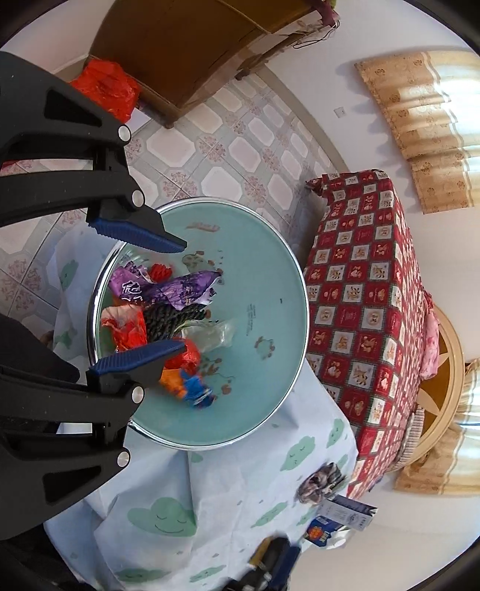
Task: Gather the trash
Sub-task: 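Open both tools to drop the wrappers into the bucket, then grasp the yellow sponge with the right tool while the left tool grasps the grey cloth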
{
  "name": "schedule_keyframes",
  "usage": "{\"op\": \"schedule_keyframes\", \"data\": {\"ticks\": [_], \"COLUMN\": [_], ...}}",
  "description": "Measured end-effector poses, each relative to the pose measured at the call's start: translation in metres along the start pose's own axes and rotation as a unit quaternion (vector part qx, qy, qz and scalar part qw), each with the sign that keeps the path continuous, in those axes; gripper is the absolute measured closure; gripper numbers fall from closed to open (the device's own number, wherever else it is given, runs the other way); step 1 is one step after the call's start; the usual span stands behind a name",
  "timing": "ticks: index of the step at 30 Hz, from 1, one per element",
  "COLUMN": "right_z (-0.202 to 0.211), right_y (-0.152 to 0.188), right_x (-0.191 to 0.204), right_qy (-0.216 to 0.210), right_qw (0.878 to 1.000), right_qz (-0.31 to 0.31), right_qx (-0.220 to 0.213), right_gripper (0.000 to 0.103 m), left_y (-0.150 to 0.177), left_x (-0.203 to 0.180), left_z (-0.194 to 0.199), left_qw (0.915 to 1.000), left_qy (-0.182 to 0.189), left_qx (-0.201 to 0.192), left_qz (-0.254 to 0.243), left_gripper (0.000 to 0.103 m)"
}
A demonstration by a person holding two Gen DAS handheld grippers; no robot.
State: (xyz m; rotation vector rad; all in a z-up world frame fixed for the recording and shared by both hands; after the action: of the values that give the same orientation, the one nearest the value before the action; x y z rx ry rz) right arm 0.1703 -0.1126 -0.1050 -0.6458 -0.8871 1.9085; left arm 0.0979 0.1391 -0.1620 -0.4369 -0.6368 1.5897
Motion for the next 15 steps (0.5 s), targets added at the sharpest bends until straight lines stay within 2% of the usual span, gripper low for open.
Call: {"op": "schedule_keyframes", "data": {"ticks": [1,5,9,15], "right_z": [0.004,0.014,0.013,0.010], "right_y": [0.007,0.033,0.053,0.065], "right_x": [-0.032,-0.111,-0.151,-0.177], "right_qy": [0.029,0.094,0.103,0.094], "right_qw": [0.999,0.993,0.990,0.989], "right_qz": [-0.022,-0.067,-0.087,-0.097], "right_qx": [0.005,0.025,0.042,0.055], "right_gripper": [0.065,0.065,0.065,0.065], "left_y": [-0.001,-0.005,-0.018,-0.044], "left_x": [-0.001,-0.012,-0.029,-0.045], "left_z": [-0.001,-0.005,-0.008,-0.020], "left_qw": [1.0000,1.0000,1.0000,0.9999], "left_qy": [-0.001,0.000,0.005,-0.001], "left_qx": [0.000,0.002,-0.003,-0.014], "left_qz": [0.000,-0.002,-0.005,0.008], "left_gripper": [0.051,0.050,0.050,0.049]}}
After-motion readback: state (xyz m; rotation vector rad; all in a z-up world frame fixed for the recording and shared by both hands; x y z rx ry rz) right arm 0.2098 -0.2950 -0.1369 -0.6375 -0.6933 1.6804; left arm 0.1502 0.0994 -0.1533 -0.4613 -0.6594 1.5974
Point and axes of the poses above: each gripper's, at about its wrist camera, not at the fingertips, and z roughly against the way its jaws point, x to its left, y to its underside, the point moved 4 cm from there along -z, roughly the way its jaws point, and after that the axes turned 3 degrees about -y, right-handed, at the moved point
